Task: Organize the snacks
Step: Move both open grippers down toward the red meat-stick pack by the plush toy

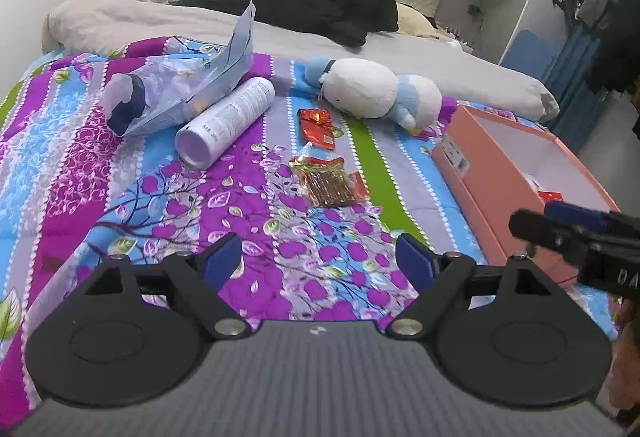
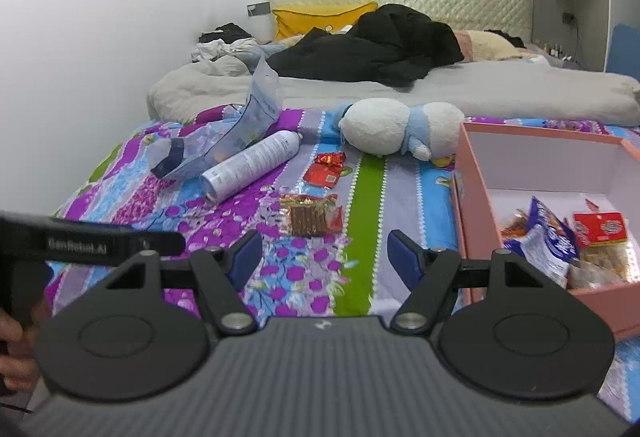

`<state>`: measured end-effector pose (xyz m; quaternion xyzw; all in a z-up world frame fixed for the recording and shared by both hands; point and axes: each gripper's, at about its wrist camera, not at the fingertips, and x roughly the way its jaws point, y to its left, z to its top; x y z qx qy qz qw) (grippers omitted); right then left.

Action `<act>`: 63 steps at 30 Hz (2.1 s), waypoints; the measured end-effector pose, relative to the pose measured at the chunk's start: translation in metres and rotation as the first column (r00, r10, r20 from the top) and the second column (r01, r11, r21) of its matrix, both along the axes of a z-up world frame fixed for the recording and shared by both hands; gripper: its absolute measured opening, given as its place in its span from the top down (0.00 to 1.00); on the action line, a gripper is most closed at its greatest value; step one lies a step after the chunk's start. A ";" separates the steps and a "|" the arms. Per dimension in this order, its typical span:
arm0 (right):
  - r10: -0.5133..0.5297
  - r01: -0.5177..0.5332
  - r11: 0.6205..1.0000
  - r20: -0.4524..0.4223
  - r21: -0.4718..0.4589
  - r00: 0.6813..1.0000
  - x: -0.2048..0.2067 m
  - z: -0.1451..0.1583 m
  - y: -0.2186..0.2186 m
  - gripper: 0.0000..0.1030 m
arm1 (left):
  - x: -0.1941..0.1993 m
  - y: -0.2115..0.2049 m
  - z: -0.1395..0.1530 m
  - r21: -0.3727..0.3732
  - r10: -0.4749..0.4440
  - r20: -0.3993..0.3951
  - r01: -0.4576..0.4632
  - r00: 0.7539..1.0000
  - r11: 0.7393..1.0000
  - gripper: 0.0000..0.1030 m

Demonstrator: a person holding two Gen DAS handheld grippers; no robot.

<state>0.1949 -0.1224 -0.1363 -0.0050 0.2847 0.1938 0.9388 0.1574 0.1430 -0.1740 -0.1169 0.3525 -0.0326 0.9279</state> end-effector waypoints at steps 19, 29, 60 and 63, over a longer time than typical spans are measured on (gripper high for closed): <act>0.008 0.001 0.999 -0.183 0.049 0.983 0.139 -0.058 0.031 0.31 | 0.121 -0.005 -0.077 -0.060 -0.060 -0.065 0.057 0.996 0.997 0.15; 0.060 -0.065 0.998 -0.217 -0.014 0.974 0.235 -0.075 0.067 0.31 | 0.185 -0.020 -0.106 -0.052 -0.092 -0.057 0.089 0.994 0.995 0.08; 0.089 -0.121 0.989 -0.323 -0.081 0.942 0.349 -0.127 0.107 0.50 | 0.225 -0.025 -0.123 -0.027 -0.049 -0.127 0.046 0.991 0.999 0.11; 0.088 -0.115 0.991 -0.328 -0.064 0.941 0.346 -0.124 0.093 0.51 | 0.226 -0.030 -0.123 0.002 -0.043 -0.134 0.044 0.990 0.999 0.11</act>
